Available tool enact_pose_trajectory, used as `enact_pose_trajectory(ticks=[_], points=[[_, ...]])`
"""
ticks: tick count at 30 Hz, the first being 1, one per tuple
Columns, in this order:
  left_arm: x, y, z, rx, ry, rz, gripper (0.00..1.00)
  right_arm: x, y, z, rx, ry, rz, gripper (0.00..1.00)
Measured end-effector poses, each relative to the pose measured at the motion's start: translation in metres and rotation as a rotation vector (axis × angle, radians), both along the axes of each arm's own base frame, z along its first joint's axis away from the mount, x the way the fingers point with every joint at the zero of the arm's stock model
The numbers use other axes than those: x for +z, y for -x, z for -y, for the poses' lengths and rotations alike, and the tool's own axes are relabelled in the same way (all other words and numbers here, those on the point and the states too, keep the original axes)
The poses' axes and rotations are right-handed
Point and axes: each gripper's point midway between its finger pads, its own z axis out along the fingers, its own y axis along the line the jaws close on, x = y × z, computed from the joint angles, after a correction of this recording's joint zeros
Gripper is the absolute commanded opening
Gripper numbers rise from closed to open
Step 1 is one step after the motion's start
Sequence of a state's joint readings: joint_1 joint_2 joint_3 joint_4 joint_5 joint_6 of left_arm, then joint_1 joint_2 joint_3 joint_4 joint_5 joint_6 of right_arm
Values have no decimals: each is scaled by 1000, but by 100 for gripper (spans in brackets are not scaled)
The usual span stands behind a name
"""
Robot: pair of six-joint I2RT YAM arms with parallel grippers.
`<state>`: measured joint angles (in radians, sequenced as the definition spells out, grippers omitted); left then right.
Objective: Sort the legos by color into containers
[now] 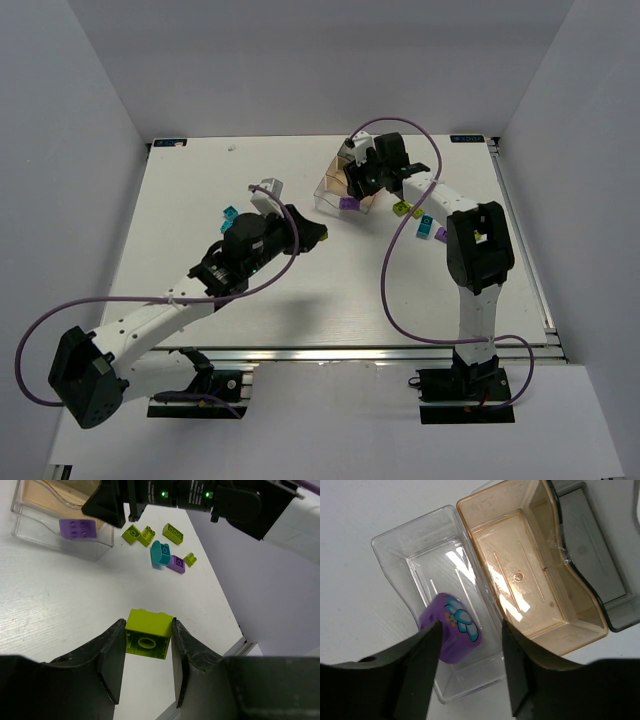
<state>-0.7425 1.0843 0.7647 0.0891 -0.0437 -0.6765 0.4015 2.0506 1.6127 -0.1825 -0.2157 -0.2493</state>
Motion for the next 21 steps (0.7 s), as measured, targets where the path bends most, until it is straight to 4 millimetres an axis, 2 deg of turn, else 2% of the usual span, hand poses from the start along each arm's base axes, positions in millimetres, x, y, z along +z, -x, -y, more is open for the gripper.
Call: enact_pose_trajectory(ticks=[5,8,10,12,13,15,17,19,21], points=[[4,-24,12,7,-17,-12,2,-10,10,-1,22,-2,-41,78],[3,-45,14,29,-27,-31,1,-10,17,2,31,-13,-79,74],[1,-61,14,54,-35,-53,0,-1,21,7,52,-47,-96,46],[-1,-83,16,81,-40,-70,0,19,27,19,74,-109,-94,12],[-3,-92,17,91,-48,-83,0,35,30,29,94,-145,-77,8],[-6,-117,25,108,-59,-99,0,68,38,51,105,-193,-39,11],[-13,-140,35,115,-80,-117,0,97,46,68,119,-218,23,19],[-20,-160,47,115,-95,-122,0,117,65,71,165,-233,69,27],[-33,-178,59,110,-122,-131,0,126,89,65,228,-247,98,32]])
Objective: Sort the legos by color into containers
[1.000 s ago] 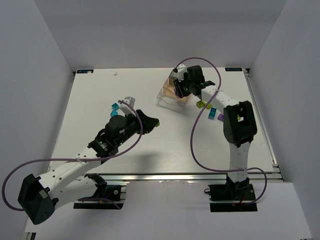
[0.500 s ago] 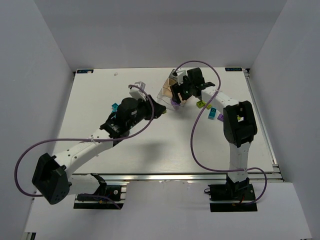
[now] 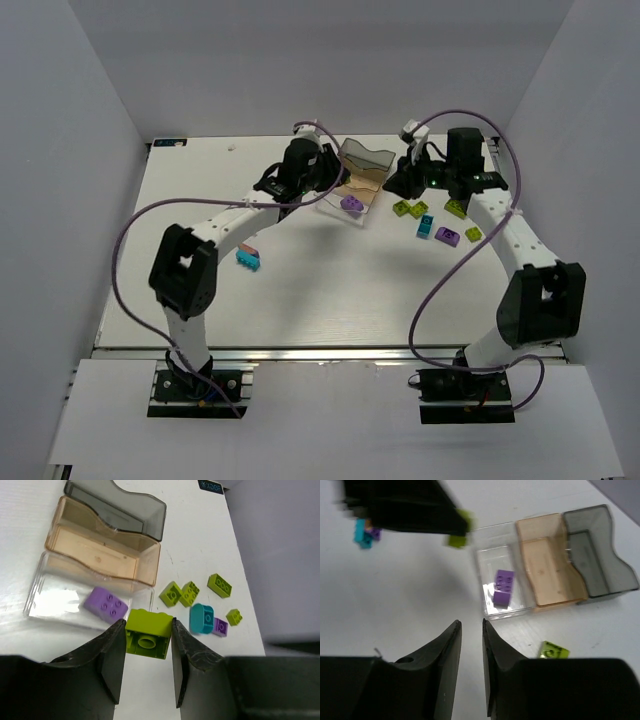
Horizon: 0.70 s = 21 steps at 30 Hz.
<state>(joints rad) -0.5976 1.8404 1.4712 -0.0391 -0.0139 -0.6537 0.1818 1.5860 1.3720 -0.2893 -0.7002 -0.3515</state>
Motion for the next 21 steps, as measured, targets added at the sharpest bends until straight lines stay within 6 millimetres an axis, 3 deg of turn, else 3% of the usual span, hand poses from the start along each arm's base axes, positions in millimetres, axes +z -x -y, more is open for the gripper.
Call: enact_pose_trajectory(ticks=[1,3,4,5,6,12,16,21], points=[[-6,-10,6,-3,-11,1,0,0,13,-3,27,-5,1,32],[-20,-26,15,-8,-44,-2,0,-4,34,-9,73,-11,-5,23],[-27,-33,19,-9,-58,0,0,-7,41,-10,89,-14,-11,17],[-31,-42,23,-9,-72,11,0,-10,47,-10,97,-14,-19,3],[-36,-48,25,-8,-82,16,0,-13,51,-10,100,-14,-26,0],[-55,-81,36,11,-111,99,0,-17,68,-4,88,-23,-47,0],[-61,-108,47,36,-114,141,2,-16,71,0,74,-30,-44,0],[-77,-128,49,69,-127,151,8,-18,68,9,39,-31,-47,0]])
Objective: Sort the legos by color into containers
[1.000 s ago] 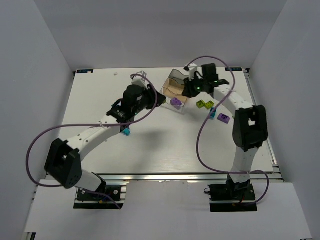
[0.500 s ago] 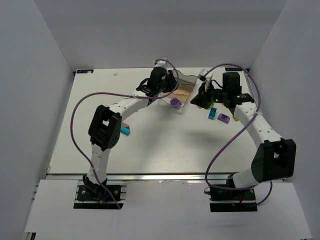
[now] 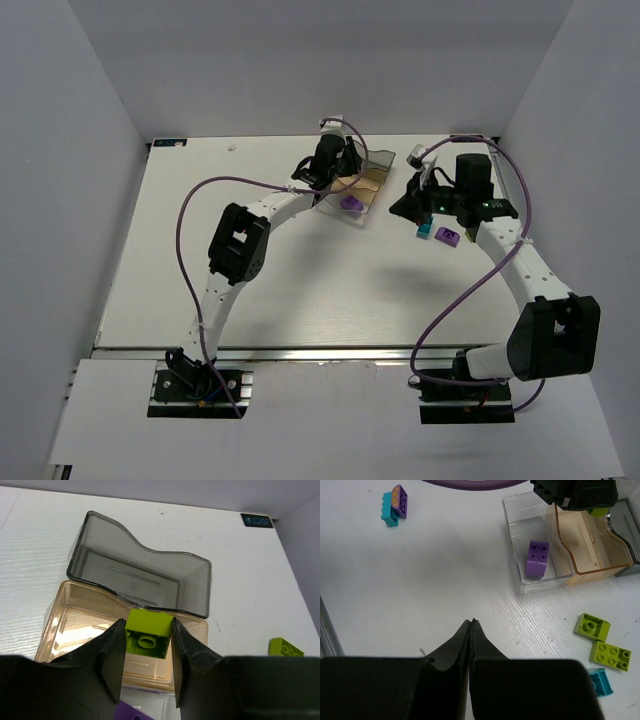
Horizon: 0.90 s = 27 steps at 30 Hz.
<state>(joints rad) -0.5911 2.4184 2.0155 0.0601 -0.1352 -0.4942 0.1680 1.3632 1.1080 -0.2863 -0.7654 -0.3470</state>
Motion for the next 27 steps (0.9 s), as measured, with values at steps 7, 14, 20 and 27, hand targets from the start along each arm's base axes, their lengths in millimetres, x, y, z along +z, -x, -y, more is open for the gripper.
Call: enact_pose_trajectory(ticks=[7,14,20,27], points=[[-23,-8,-6,33,-27,-25,41,-7,-7,10,-72,20,-24,25],[-25,-10,-12,54,-33,-36,71,-16,-15,18,-138,54,-44,55],[-22,-10,-13,55,-31,-32,72,-33,-31,29,-192,112,-71,73],[15,12,-26,45,-15,-29,22,-33,-68,40,-257,196,-78,78]])
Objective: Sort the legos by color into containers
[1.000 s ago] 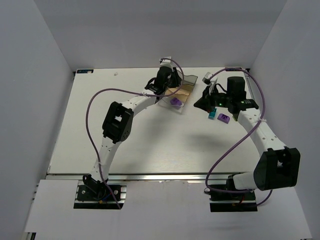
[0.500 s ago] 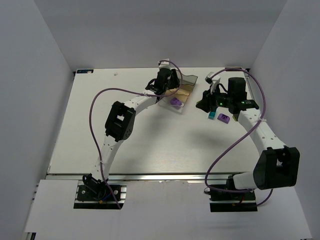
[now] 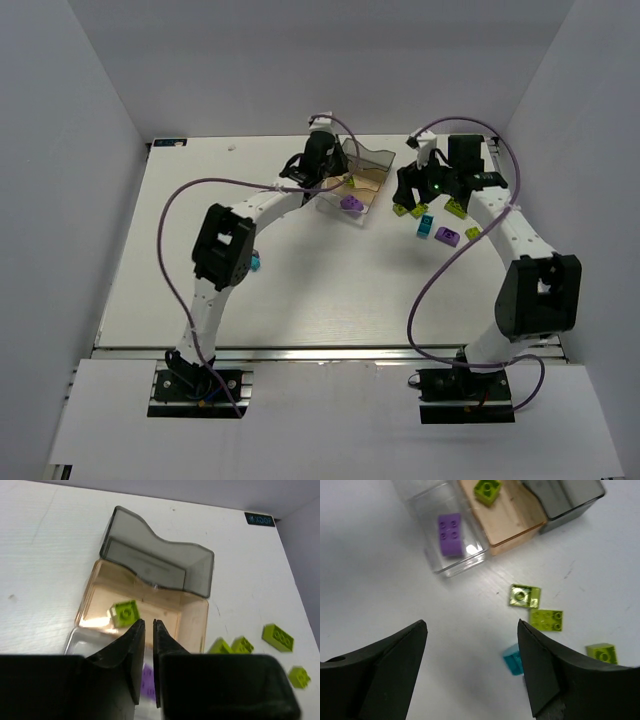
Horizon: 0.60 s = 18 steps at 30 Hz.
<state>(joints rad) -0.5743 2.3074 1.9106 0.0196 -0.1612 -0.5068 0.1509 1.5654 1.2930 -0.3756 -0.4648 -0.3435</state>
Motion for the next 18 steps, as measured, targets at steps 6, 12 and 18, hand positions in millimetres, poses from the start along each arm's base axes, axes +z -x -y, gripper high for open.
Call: enact_pose_trajectory(ticks=[6,12,18], points=[[75,82,-56,-5,23,21,63,-24,-57,19,-95,141,-69,81],[124,165,-111,11,79,63,71,-75,-89,41,-147,307,-194,85],[67,219,-146,41,40,-69,74,-117,-78,58,-115,436,-303,86]])
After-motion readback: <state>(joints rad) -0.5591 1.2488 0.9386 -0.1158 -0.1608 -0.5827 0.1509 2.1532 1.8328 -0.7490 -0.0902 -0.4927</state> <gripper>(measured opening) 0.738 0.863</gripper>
